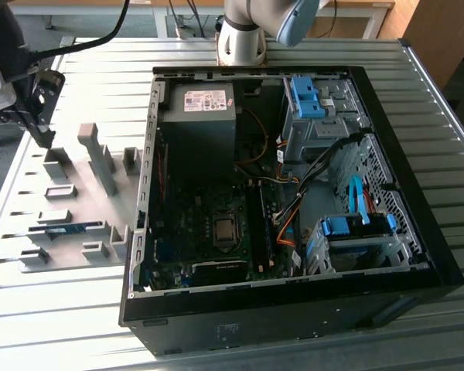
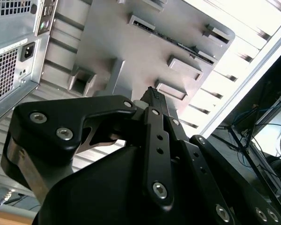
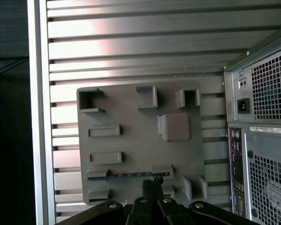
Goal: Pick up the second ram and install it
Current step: 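Reach for the second ram, then pick up the second ram and move it above second insertion slot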
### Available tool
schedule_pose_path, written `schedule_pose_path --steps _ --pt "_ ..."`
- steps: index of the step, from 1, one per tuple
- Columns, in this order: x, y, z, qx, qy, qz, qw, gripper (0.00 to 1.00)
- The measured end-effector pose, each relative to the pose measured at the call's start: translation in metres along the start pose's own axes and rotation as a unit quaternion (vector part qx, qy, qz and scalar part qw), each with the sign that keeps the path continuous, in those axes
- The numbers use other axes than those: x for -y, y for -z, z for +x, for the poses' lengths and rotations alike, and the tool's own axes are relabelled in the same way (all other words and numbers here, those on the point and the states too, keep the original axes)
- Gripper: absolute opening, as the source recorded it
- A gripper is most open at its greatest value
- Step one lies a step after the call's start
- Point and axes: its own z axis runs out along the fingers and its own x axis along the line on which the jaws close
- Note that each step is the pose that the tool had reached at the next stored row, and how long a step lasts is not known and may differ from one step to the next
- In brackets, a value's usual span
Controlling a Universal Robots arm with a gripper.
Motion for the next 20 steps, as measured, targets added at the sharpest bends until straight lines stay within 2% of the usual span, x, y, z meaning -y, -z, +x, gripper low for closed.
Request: schedule_pose_path --steps 8,14,20 --pt "0.0143 -0.0014 0.0125 0.0000 0.000 0.0001 1.0000 0.11" --pt "0.0176 -0.0017 0.0292 0.0000 0.000 0.0000 1.0000 0.11" --pt "0.0177 -0.0018 0.0300 0.0000 0.000 0.0000 1.0000 0.11"
